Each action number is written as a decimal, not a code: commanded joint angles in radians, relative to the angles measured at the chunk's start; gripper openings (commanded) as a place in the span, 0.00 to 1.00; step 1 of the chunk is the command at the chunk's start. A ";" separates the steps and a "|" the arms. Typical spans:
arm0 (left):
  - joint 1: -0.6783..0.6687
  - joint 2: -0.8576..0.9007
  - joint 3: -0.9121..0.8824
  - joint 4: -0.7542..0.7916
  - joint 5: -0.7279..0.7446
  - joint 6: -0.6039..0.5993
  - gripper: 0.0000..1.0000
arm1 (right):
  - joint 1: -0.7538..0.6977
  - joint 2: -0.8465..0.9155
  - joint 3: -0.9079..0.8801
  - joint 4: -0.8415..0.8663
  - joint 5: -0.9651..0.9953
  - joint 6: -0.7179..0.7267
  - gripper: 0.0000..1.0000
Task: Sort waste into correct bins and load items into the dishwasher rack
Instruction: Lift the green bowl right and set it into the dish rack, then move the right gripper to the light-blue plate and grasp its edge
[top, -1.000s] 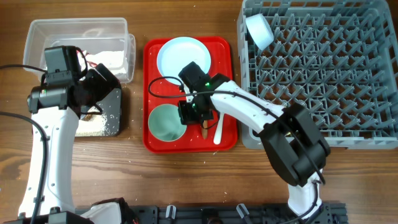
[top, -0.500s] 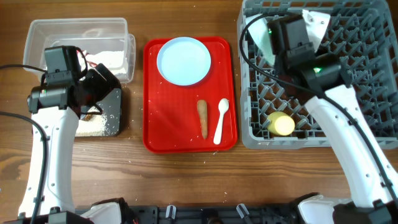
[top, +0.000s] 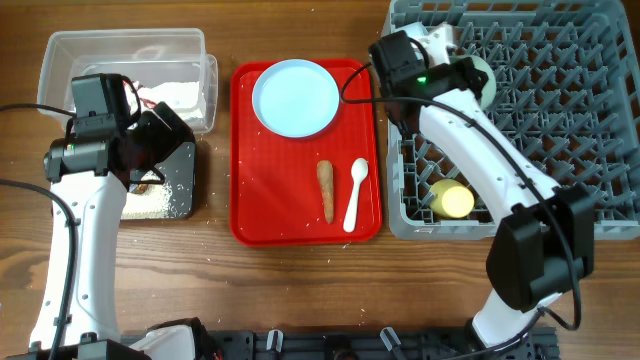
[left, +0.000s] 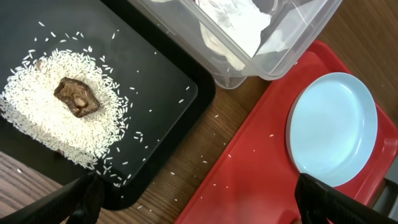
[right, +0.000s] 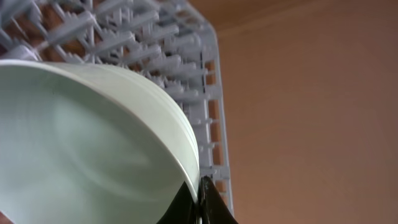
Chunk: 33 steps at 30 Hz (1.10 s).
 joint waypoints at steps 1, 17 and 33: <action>0.006 -0.008 0.014 0.002 -0.006 0.001 1.00 | 0.022 0.038 0.004 0.042 0.066 -0.092 0.04; 0.006 -0.008 0.014 0.002 -0.006 0.001 1.00 | 0.109 0.133 0.000 -0.019 0.009 -0.092 0.04; 0.006 -0.008 0.014 0.002 -0.006 0.001 1.00 | 0.199 0.087 0.016 -0.046 -0.312 -0.086 0.74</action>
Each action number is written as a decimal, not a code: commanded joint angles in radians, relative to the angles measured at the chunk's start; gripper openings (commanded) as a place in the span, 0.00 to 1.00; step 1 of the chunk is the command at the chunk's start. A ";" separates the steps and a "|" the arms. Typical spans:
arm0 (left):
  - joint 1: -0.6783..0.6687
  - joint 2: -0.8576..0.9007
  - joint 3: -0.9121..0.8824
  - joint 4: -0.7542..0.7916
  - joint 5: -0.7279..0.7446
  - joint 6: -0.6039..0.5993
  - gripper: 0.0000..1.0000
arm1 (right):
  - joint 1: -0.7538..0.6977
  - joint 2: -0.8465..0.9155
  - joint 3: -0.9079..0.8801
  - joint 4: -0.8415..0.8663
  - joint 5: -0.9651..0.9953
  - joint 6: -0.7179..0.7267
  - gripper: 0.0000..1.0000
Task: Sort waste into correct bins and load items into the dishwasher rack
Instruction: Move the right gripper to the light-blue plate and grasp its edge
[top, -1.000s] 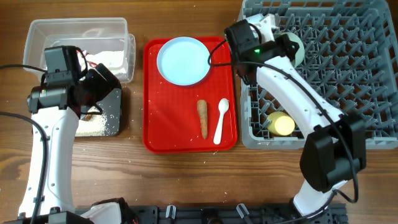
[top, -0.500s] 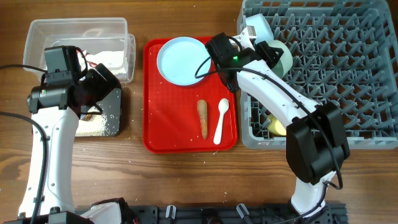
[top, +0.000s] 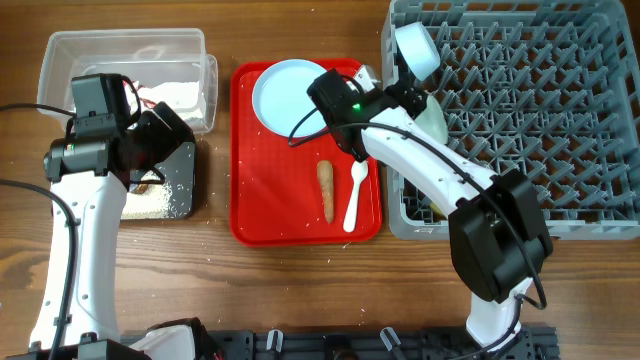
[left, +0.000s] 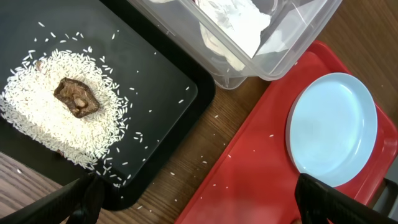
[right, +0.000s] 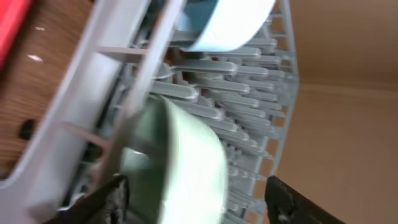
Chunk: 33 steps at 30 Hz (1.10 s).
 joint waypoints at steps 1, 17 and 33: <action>0.006 -0.008 0.014 0.002 -0.006 0.001 1.00 | 0.002 -0.045 0.028 0.005 -0.112 0.014 0.76; 0.006 -0.008 0.014 0.002 -0.006 0.001 1.00 | -0.003 -0.200 0.128 0.101 -0.920 0.220 0.85; 0.006 -0.008 0.014 0.002 -0.006 0.001 1.00 | -0.029 0.005 -0.072 0.626 -0.813 0.702 0.47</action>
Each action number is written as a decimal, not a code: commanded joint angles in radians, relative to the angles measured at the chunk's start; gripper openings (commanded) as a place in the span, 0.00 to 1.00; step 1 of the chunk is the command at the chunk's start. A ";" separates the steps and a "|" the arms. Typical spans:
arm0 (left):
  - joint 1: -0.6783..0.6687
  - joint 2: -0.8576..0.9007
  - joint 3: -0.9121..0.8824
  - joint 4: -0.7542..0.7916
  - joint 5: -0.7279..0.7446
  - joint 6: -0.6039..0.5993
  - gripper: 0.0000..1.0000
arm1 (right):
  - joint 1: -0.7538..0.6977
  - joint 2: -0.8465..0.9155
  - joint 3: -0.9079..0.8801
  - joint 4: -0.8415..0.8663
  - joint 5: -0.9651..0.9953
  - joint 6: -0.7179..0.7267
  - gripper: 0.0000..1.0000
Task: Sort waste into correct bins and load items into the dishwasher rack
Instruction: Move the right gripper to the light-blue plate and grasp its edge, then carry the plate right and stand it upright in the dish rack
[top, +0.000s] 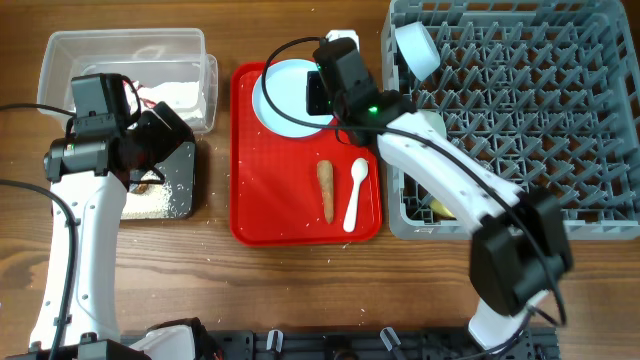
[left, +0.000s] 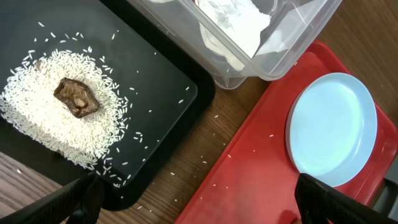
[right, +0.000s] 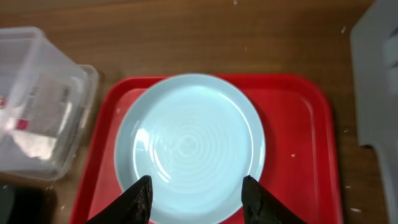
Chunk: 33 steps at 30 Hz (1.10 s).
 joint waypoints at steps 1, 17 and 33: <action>0.006 -0.008 0.014 0.002 -0.006 0.001 1.00 | -0.018 0.122 -0.014 0.032 -0.035 0.138 0.46; 0.006 -0.008 0.014 0.002 -0.006 0.001 1.00 | -0.121 0.318 -0.013 0.044 -0.336 0.268 0.04; 0.006 -0.008 0.014 0.002 -0.006 0.001 1.00 | -0.325 -0.321 0.105 -0.099 0.202 -0.256 0.04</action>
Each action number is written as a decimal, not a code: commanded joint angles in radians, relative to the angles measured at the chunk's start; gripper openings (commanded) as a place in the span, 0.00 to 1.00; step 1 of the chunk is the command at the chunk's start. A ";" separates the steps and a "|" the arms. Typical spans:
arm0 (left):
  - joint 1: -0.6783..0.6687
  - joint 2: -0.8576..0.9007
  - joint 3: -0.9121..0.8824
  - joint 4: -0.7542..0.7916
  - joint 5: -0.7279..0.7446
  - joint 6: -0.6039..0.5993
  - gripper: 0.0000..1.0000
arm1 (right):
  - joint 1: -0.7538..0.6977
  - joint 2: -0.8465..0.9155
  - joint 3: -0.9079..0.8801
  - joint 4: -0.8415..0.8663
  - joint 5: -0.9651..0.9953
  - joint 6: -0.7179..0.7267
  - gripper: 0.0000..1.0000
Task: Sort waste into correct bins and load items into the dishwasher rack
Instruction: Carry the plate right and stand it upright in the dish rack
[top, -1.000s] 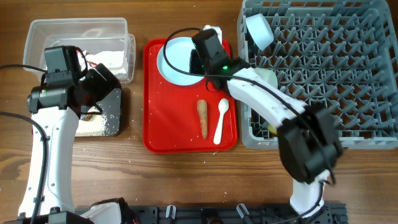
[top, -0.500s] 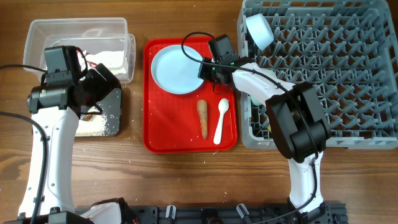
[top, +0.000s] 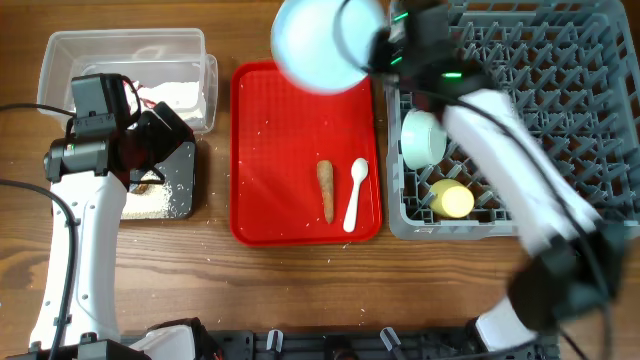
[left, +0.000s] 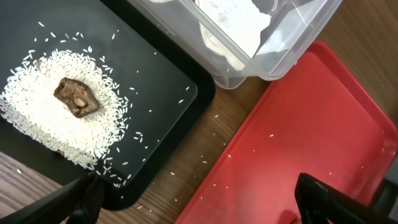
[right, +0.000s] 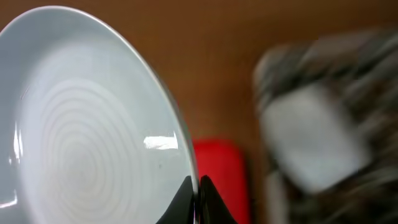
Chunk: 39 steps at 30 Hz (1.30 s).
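My right gripper (right: 198, 200) is shut on the rim of the pale blue plate (right: 93, 124). In the overhead view the plate (top: 318, 45) hangs blurred above the back of the red tray (top: 290, 140), beside the grey dishwasher rack (top: 560, 120). A carrot piece (top: 326, 190) and a white spoon (top: 355, 195) lie on the tray. A pale green bowl (top: 422, 138) and a yellow cup (top: 452, 200) sit in the rack's left side. My left gripper (left: 199, 205) hovers open, with nothing between its fingers, over the edge of the black tray (left: 161, 74).
The black tray holds scattered rice and a brown food scrap (left: 76, 96). A clear plastic bin (top: 125, 65) with white paper waste stands at the back left. Loose rice grains dot the wood between the black tray and the red tray.
My right gripper was open over the plate lying on the red tray. Now it is shut on the plate's rim and the plate is off the tray. The left arm has not moved.
My right gripper first held the pale green bowl over the rack. Then it was open, with the bowl resting in the rack's left side. Later it was open above the plate on the tray, and now it holds that plate in the air. The left arm stayed still throughout.
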 joint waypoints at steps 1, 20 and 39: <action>0.006 -0.008 0.014 0.002 -0.006 0.001 1.00 | -0.085 -0.171 0.026 0.000 0.367 -0.286 0.04; 0.006 -0.008 0.014 0.002 -0.006 0.001 1.00 | -0.162 0.136 0.013 -0.037 0.905 -1.001 0.04; 0.006 -0.008 0.014 0.002 -0.005 0.001 1.00 | -0.105 -0.049 0.013 -0.219 0.423 -0.676 1.00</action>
